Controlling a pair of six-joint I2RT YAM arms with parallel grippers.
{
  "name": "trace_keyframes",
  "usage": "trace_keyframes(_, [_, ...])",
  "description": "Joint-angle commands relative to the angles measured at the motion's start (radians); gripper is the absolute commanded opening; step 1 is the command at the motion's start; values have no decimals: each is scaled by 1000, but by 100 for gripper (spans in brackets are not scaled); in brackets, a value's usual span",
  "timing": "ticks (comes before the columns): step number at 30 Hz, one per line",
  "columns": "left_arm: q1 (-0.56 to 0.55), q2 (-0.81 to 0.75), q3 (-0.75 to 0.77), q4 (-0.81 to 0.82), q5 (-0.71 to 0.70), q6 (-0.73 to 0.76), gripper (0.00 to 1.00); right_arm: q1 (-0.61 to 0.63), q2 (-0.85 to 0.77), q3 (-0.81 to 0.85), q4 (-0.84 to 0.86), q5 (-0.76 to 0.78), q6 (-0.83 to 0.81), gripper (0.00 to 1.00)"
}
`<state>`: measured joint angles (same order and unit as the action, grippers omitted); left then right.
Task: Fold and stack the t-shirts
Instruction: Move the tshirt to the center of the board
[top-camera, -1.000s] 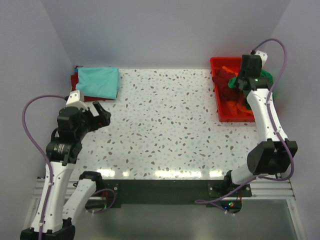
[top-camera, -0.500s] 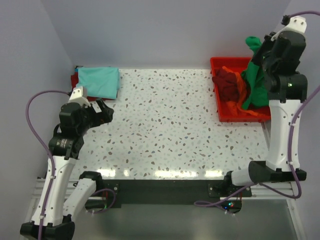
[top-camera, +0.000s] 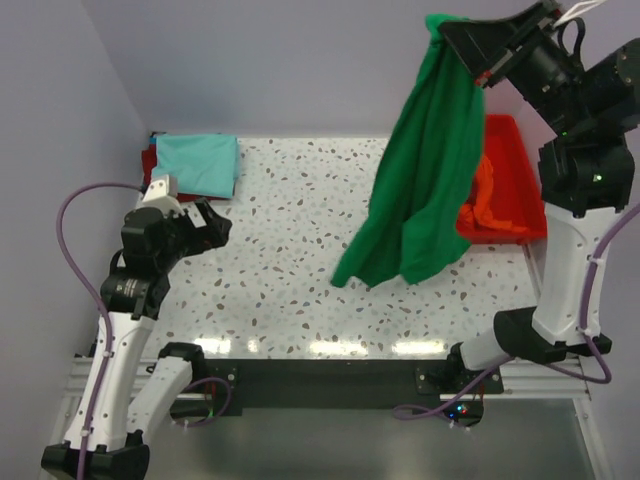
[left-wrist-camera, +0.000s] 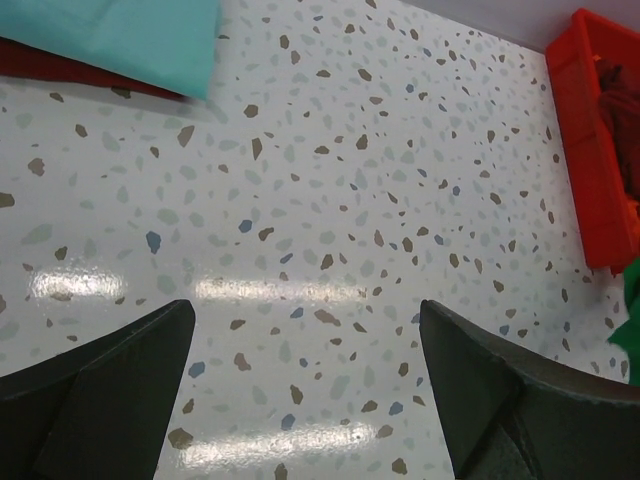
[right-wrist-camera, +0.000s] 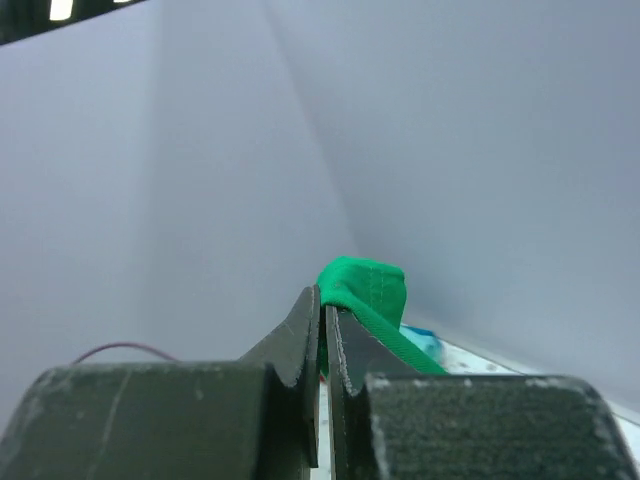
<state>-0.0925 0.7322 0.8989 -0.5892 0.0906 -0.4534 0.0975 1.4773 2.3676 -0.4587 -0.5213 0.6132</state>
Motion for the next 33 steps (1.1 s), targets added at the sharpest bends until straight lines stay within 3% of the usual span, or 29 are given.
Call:
trace_keyframes(1, [5,-14,-11,45,23,-16,100,105,82,102,164,-120,131,0])
trace_keyframes(4, [5,-22,-14,46,5,-21,100,209,124,154,181,-112,143,0])
trace_keyframes(7, [5,-20,-6,37,-29,-14,100,265,95,44,187,-51,138,0])
trace_keyframes(11, [5,-19,11,-4,-88,-7,100,266,-81,-351,126,156,96,0])
trace_keyframes(16, [5,-24,-3,-67,-221,-13,100,263,-137,-709,-17,492,33,0])
trace_keyframes(17, [5,-19,-5,-73,-227,-7,100,261,-132,-744,-58,518,33,5])
trace_keyframes(18, [5,-16,-6,-86,-235,-5,100,261,-121,-780,-73,536,30,17])
trace_keyframes(19, [5,-5,-8,-89,-236,-2,99,261,-117,-847,-84,558,31,52])
trace_keyframes(21, [5,3,-24,-93,-227,-1,98,261,-111,-913,-83,546,13,70])
trace_keyframes(23, [4,13,-43,-95,-200,-19,96,261,-114,-993,-77,524,-4,77])
trace_keyframes(33, [-1,108,-253,75,43,-148,88,265,-180,-1326,-44,414,0,77])
